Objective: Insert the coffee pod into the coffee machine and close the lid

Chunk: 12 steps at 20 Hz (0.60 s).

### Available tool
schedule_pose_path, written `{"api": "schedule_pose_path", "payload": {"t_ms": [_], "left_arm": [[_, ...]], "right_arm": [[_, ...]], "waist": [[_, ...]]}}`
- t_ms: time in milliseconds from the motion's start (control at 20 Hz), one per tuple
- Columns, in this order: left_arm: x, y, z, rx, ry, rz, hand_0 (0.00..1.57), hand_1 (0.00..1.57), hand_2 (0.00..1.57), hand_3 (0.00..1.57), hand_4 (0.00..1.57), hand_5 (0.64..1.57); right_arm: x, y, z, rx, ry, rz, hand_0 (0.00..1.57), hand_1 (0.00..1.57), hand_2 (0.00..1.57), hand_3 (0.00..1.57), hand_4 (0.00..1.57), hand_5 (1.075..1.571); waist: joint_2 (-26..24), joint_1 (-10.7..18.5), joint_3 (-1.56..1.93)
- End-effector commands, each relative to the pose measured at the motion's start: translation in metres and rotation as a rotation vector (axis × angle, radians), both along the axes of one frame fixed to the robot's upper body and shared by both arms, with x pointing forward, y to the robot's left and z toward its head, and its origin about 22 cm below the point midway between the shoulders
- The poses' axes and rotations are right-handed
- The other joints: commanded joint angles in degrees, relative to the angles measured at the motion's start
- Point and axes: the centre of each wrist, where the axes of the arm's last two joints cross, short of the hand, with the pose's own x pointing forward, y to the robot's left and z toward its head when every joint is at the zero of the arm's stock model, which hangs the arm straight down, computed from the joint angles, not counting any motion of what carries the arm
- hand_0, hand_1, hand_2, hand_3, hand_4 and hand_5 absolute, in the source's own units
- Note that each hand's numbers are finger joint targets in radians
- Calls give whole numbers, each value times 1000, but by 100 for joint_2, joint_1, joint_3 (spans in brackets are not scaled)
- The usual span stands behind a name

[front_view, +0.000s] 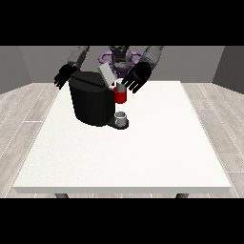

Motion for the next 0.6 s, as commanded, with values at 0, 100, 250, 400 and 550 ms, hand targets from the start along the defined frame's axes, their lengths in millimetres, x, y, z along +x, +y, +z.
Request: {"api": "schedule_pose_path", "payload": {"t_ms": [0, 100, 250, 400, 550], "left_arm": [[0, -8, -23, 31, 39, -23, 1129, 1129, 1167, 1028, 443, 1571], [1, -6, -8, 38, 15, -1, 1134, 1134, 1170, 999, 457, 1571], [1, -4, 3, 58, -16, 13, 1085, 1085, 1132, 956, 403, 1571], [-1, 7, -4, 69, -24, 16, 1051, 1051, 1118, 953, 365, 1571], [1, -13, 0, 74, -44, -15, 1073, 1073, 1125, 967, 364, 1571]], "right_arm": [[-1, 7, 0, 4, 1, -18, 0, 0, 0, 0, 408, 1571], [1, 0, 5, -15, -5, 9, 0, 0, 0, 0, 438, 1571], [-6, 21, -7, 27, -27, 18, 0, 0, 0, 0, 477, 1571], [-3, -4, -2, -13, -49, 19, 0, 0, 0, 0, 415, 1571], [4, 12, -1, -25, -44, -1, 0, 0, 0, 0, 465, 1571]], "waist": [[-73, 60, -12], [-16, -13, -11], [64, -30, -10], [152, -67, -11], [164, 124, -11]]}}
